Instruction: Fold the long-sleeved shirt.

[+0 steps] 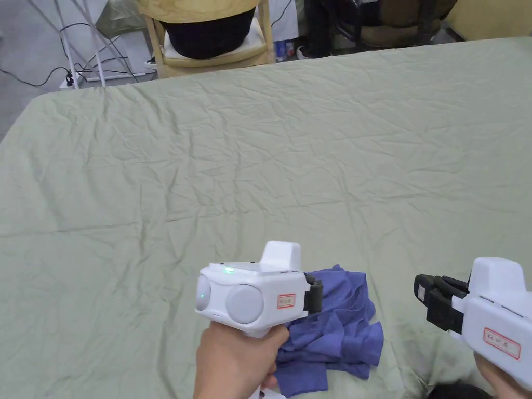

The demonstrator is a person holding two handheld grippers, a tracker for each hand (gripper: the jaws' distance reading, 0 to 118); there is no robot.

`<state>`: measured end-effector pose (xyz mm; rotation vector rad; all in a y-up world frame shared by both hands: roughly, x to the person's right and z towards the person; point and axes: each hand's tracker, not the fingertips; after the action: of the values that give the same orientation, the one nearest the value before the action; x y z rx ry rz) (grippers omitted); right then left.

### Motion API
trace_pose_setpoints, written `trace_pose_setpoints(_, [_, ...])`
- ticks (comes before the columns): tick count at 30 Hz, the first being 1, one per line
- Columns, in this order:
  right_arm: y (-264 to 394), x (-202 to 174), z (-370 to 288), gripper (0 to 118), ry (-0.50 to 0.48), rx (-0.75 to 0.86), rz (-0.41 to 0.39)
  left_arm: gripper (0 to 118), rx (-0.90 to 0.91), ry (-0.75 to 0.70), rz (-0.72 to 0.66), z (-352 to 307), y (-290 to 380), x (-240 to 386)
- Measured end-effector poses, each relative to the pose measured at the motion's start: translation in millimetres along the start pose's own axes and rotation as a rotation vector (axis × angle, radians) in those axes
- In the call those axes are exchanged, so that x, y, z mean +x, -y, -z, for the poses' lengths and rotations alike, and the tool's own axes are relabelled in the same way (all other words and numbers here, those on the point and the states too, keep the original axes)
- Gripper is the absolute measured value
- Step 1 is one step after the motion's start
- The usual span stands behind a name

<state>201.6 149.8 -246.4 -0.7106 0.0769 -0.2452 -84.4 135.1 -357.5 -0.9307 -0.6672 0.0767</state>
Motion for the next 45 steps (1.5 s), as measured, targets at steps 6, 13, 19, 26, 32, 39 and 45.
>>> trace_pose_setpoints(6, [-6.5,-33.4,6.2,0,-0.035,0.012,-0.053,0,0.105,-0.098,-0.137,-63.5,19.7,-57.0])
trace_pose_setpoints(13, [4.1,-66.8,16.0,0,-0.065,-0.015,-0.134,0,0.127,-0.22,-0.241,-102.2,61.0,-97.5])
trace_pose_setpoints(19, [10.9,-68.7,19.2,0,-0.061,-0.039,-0.145,0,0.098,-0.23,-0.263,-98.1,74.3,-107.2])
trace_pose_setpoints(26, [-29.5,-70.6,56.1,0,-0.076,-0.263,-0.263,0,0.083,-0.2,-0.264,-84.6,65.7,-111.3])
trace_pose_setpoints(32, [-40.7,-74.1,141.2,0,-0.092,-0.528,-0.397,0,0.065,-0.182,-0.276,-71.0,60.7,-120.7])
trace_pose_setpoints(39, [-8.8,-59.2,199.4,0,-0.081,-0.653,-0.393,0,0.017,-0.168,-0.297,-52.4,62.8,-130.4])
trace_pose_setpoints(45, [2.0,-44.4,197.5,0,-0.079,-0.656,-0.36,0,-0.017,-0.157,-0.299,-41.7,63.6,-133.7])
